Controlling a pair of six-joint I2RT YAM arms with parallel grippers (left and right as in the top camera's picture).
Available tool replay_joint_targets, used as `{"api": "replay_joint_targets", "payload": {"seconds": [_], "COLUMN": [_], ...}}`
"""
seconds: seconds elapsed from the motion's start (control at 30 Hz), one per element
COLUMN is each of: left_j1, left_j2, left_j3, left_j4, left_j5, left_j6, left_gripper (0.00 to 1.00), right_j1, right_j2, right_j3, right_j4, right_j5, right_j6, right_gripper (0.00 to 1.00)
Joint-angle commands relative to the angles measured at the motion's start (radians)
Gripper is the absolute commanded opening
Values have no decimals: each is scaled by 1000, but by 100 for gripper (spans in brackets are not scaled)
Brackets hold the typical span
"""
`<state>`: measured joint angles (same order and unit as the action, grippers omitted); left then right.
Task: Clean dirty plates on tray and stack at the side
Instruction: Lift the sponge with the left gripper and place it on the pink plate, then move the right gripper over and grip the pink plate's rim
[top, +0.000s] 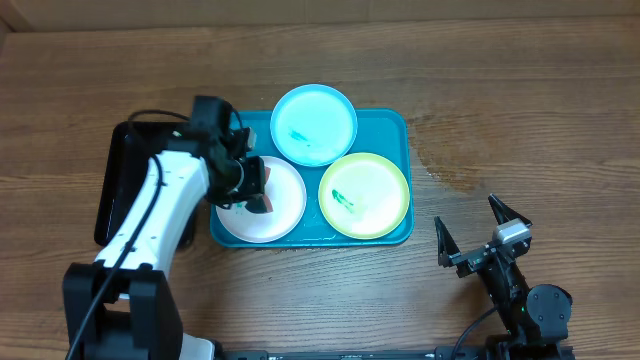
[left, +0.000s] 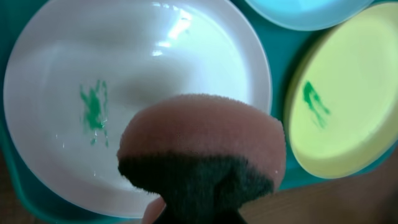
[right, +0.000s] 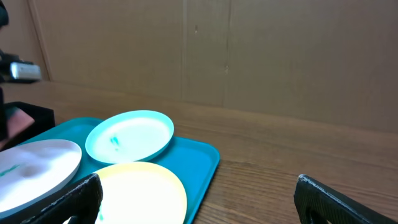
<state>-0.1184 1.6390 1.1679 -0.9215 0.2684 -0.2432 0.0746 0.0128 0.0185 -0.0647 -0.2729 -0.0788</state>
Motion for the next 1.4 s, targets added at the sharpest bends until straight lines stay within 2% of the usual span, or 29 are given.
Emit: {"api": "replay_joint_targets", "payload": {"seconds": [0.0,0.17,0.3,0.4,0.5,0.53,0.73,0.83,0.97,1.03,1.07,1.1,1.13,1.23,1.27,1.37], "left_j1": [-34,-77,-102,-105,-105,-104,-103,-97,-89,-86,-84,-84,-84,-83,-83,-83], "left_j2": [3,8,14,15,14,14,14,14,14,14,14,14,15,15,15,15], "left_j3": [-72,-159,-183,-183,-180,-172,39,187,296,314,314,314,314,313,313,313], "left_j4": [91,259,302,296,290,279,42,-82,-150,-156,-157,-164,-171,-183,-182,-182], "left_j5": [-119,-148,-170,-172,-171,-170,-176,-180,-185,-192,-193,-200,-210,-239,-238,-238], "left_j6": [-166,-199,-200,-200,-199,-199,-196,-181,-179,-179,-179,-179,-179,-180,-180,-180], "left_gripper": [4,4,6,35,46,49,50,50,52,58,71,77,83,91,97,100], "right_j1": [4,4,4,4,4,4,4,4,4,4,4,4,4,5,5,5], "right_j2": [-10,-10,-10,-10,-10,-10,-10,-10,-10,-10,-10,-10,-10,-10,-10,-10], "right_j3": [-11,-11,-11,-11,-11,-11,-11,-11,-10,-10,-10,-10,-10,-10,-10,-10], "right_j4": [6,6,6,6,6,6,6,102,113,73,58,72,101,151,179,420], "right_j5": [8,8,8,8,8,8,8,3,3,3,6,19,-6,-251,-319,-442], "right_j6": [3,3,3,3,3,3,3,3,3,3,-4,-13,14,189,223,356], "right_gripper": [100,100,100,100,100,100,100,100,100,100,100,100,100,100,100,100]}}
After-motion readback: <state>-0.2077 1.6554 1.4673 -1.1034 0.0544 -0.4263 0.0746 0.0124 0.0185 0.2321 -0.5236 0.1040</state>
